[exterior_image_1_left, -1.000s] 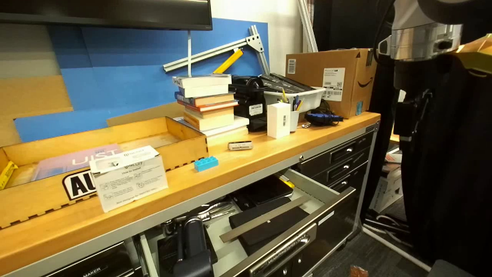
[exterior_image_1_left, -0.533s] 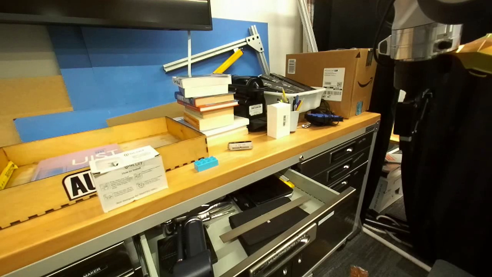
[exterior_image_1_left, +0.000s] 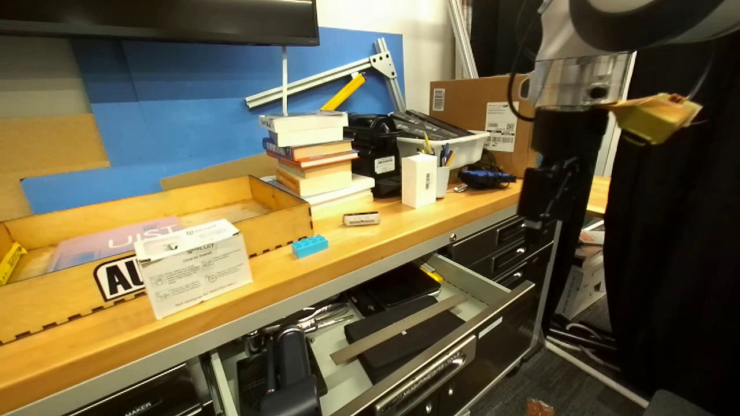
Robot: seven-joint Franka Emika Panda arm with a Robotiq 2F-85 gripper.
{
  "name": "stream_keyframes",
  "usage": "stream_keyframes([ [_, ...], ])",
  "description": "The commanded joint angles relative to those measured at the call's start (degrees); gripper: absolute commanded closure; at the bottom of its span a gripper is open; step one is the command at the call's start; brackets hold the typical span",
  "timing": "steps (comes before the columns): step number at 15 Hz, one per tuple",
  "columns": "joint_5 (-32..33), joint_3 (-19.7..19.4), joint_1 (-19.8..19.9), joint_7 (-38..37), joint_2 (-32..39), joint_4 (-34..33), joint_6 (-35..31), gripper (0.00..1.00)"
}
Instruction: Pick up the blue object from the counter and put it in the open drawer and close it
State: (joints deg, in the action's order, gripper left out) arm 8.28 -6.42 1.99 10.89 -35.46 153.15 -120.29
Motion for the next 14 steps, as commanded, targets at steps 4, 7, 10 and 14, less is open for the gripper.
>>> stream_keyframes([
  [4,-12.83,7.6,-9.33,-7.82,18.6,-6.34,-20.03,0.0],
  [7,-11.21,12.0,-9.73,-13.27,26.37,-10.76,-26.7,0.0],
  [10,-6.11,15.37,-8.44,-22.57,31.45,-14.91,-35.02,0.0],
  [14,13.01,15.68,-6.0,-41.19,35.79,-20.52,-42.78,0.0],
])
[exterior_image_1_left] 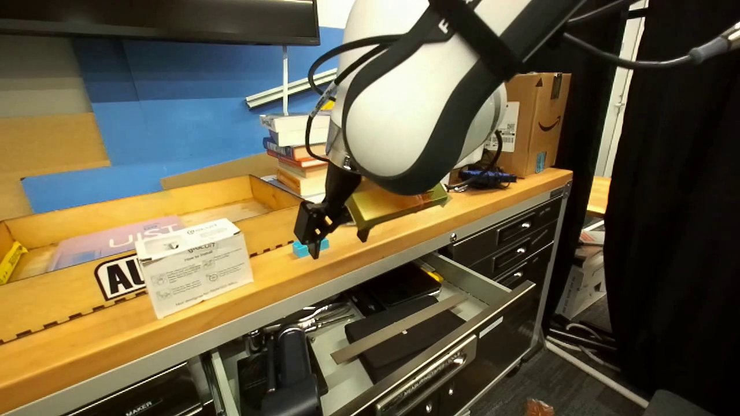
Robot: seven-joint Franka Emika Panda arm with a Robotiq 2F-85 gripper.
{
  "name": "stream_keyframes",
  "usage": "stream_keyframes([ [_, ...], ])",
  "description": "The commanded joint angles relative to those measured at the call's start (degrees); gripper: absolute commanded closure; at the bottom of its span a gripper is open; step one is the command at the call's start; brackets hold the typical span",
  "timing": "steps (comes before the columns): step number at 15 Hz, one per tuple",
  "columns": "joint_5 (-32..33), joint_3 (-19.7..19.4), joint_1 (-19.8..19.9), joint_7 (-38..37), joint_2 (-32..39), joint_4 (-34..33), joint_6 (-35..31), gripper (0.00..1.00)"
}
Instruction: Pick up the blue object from the counter and put it in the open drawer and close it
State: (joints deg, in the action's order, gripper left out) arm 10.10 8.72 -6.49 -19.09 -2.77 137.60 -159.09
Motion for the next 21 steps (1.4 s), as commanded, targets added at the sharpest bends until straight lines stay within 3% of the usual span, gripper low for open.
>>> stream_keyframes([
  [1,16.14,0.07,2.79,-15.94,3.74,-6.49,-4.55,0.0],
  [5,35.47,-0.96,2.52,-34.76,7.34,-11.62,-3.36,0.0],
  [8,44.82,-0.84,0.79,-44.6,10.87,-13.89,-1.95,0.0],
  [16,56.66,-1.83,-2.76,-56.22,18.36,-18.61,0.83,0.0],
  [21,60.43,-1.86,-2.86,-58.97,20.5,-20.69,2.12,0.0],
])
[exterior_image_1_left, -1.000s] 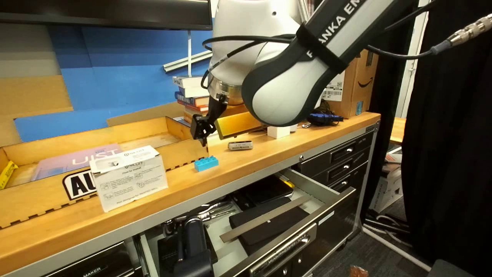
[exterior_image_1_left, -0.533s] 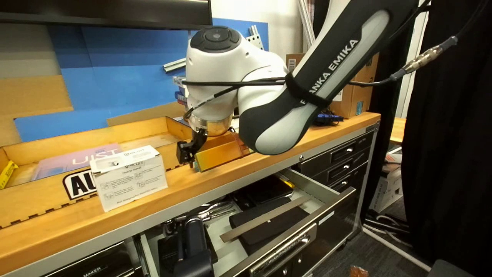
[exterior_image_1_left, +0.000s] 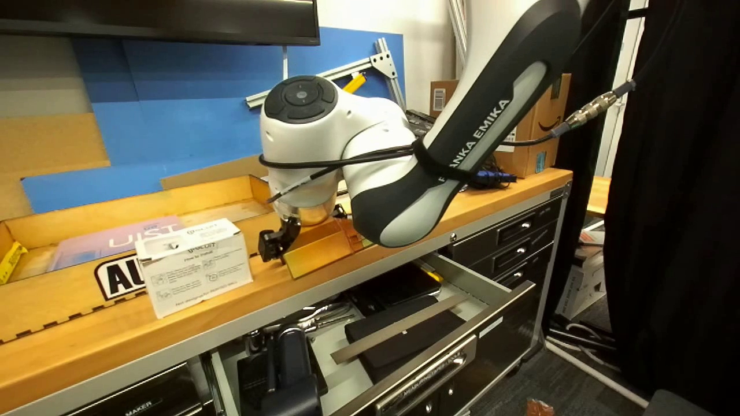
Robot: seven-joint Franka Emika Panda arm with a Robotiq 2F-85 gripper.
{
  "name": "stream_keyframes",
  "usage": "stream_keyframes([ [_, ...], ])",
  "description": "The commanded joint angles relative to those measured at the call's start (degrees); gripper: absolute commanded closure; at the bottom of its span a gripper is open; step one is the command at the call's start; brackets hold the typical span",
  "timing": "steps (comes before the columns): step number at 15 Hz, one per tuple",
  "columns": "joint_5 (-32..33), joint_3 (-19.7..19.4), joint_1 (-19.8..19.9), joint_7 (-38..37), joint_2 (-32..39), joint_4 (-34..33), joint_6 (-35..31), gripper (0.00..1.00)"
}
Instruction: Pick up the blue object from the counter and put it in the open drawer and close it
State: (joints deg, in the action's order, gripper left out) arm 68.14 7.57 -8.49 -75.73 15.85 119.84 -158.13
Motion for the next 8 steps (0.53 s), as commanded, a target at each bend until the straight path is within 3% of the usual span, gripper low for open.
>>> stream_keyframes([
  [1,2.46,-0.66,-0.74,-2.41,2.09,-3.25,1.33,0.0],
  [8,0.75,-0.31,-0.08,0.09,2.12,-3.95,2.14,0.0],
])
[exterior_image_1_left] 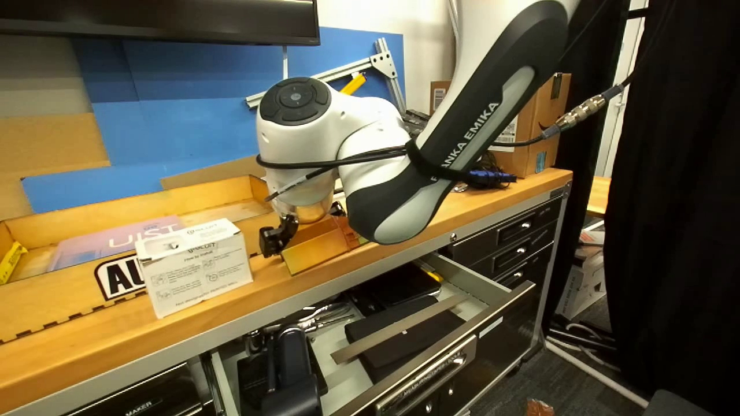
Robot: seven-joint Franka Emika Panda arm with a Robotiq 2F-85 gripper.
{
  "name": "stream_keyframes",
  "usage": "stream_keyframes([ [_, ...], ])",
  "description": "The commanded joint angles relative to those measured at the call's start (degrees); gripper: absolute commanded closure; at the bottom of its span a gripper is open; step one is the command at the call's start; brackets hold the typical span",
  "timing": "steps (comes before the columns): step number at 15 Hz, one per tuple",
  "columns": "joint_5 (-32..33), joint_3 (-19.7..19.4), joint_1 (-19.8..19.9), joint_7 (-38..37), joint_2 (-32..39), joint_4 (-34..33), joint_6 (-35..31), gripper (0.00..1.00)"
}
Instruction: Pick up the blue object from the counter and put it in the open drawer and close it
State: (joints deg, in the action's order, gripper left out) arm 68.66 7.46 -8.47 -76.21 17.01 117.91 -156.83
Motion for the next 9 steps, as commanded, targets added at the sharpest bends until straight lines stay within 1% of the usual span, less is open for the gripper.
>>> stream_keyframes([
  [1,0.43,-0.26,-0.07,0.59,0.83,-2.12,0.91,0.0],
  [8,-0.02,-0.46,0.29,1.43,1.95,-3.22,1.28,0.0],
  [9,0.04,-0.45,0.28,1.57,2.08,-3.34,1.25,0.25],
])
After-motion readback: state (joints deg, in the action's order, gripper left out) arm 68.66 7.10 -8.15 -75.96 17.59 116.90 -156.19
